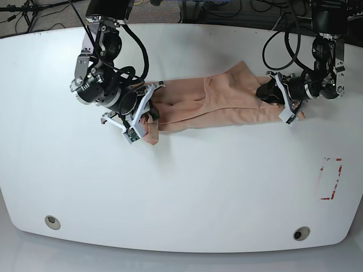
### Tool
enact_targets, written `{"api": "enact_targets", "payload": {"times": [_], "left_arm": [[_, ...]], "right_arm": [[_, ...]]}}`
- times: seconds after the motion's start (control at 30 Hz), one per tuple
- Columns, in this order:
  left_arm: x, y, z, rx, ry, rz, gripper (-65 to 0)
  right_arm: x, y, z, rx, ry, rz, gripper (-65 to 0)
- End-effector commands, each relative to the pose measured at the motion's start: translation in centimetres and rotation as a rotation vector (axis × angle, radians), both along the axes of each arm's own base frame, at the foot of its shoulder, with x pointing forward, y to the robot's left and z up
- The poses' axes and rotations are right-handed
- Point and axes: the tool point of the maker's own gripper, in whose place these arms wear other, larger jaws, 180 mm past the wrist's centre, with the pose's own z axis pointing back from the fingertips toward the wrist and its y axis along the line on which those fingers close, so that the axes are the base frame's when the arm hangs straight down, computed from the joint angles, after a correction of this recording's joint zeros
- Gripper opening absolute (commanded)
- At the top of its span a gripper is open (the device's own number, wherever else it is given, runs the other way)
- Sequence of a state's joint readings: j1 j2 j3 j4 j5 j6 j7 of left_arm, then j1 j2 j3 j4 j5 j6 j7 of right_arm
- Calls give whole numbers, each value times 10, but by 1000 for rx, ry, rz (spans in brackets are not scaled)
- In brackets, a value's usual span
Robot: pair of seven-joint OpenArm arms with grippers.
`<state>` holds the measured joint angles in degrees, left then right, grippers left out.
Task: Fold the T-shirt properly
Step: 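Lift the strip end with the right gripper and fold it toward the middle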
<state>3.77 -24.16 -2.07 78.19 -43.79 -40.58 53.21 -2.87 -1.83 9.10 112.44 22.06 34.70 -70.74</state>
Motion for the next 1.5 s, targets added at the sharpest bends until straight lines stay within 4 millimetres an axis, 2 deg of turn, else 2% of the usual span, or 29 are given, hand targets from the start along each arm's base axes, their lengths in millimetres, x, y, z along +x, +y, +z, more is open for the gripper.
{"api": "enact_targets", "payload": {"times": [0.0, 0.1, 0.2, 0.23, 0.33, 0.37, 0.4, 0.5, 0.83, 1.03, 1.13, 1.47], "left_arm": [[-21, 15, -19, 119, 95, -41, -529], [-21, 15, -19, 119, 95, -41, -529], [-21, 15, -19, 119, 95, -41, -529], [-21, 15, -19, 119, 95, -41, -529], [-21, 15, -19, 119, 95, -41, -529], [-21, 15, -19, 119, 95, -41, -529], [-21, 15, -19, 119, 95, -41, -529], [-21, 15, -19, 119, 95, -41, -529], [-21, 15, -19, 118, 94, -40, -529], [-21, 15, -19, 117, 92, -40, -529], [-21, 15, -19, 115, 92, -40, -529], [-19, 13, -18, 107, 87, -37, -529]], "right_arm": [[8, 15, 11, -11, -51, 28, -642], [12, 27, 8, -52, -52, 58, -634], [11, 33, 0, -93, -37, 81, -571], [10, 38, -3, -103, -31, 90, -512], [13, 47, -2, -110, -48, 97, -384], [13, 49, -1, -113, -53, 100, -361], [14, 53, 1, -117, -69, 105, -308], [13, 63, 3, -128, -85, 131, -252], [-2, 89, 10, -125, -112, 215, -241], [-6, 89, 16, -132, -135, 218, -241], [-5, 80, 20, -146, -152, 209, -241], [-6, 40, 9, -173, -127, 163, -258]]}}
